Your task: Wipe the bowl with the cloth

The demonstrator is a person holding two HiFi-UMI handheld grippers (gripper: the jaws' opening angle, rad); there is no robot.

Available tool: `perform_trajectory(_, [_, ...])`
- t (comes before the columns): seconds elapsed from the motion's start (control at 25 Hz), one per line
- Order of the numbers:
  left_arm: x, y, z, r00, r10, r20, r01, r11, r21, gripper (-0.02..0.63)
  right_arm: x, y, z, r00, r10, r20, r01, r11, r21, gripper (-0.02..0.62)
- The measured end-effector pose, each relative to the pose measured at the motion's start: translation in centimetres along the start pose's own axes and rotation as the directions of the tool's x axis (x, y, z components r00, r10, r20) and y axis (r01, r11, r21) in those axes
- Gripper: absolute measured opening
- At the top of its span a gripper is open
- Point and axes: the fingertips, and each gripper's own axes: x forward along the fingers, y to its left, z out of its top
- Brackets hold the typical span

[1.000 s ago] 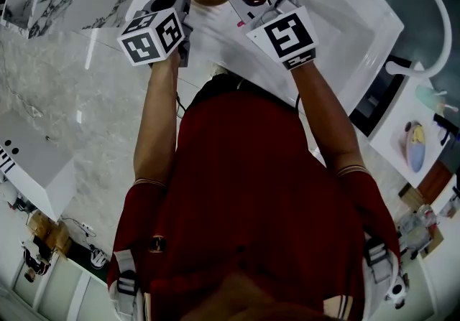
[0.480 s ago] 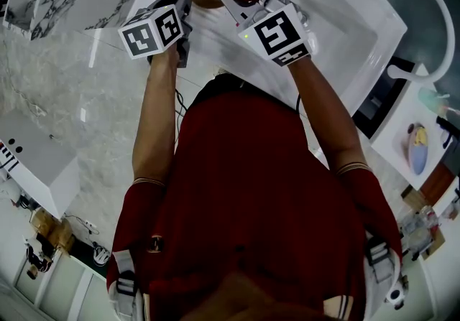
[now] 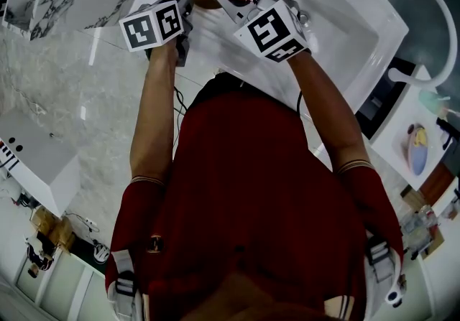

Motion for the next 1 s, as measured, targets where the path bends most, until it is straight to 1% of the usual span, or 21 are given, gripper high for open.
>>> perform_trajectory(0.44, [1.1,0.4,-0.6,0.999,-0.011,-0.047,0.009,0.999,-0.043,0.087,1.5,0.7,-1.8,0.995,0.056,-0.086,-0.063,0.995,-0.074,0.029])
perform_trajectory(0.84, [1.8,0.3,-0.9,0.995,-0.035,-0.091,0.029,0.998,-0.061,0.086,2.9,1.4,-3.2,0.982,0.095,-0.164,-0.118,0.984,-0.134,0.029])
perform_trajectory(1.0, [2.0,0.2,-0.9,0.995,-0.042,-0.093,0.035,0.997,-0.073,0.077,3.3,1.6,-3.6,0.976,0.109,-0.191,-0.14,0.977,-0.159,0.029])
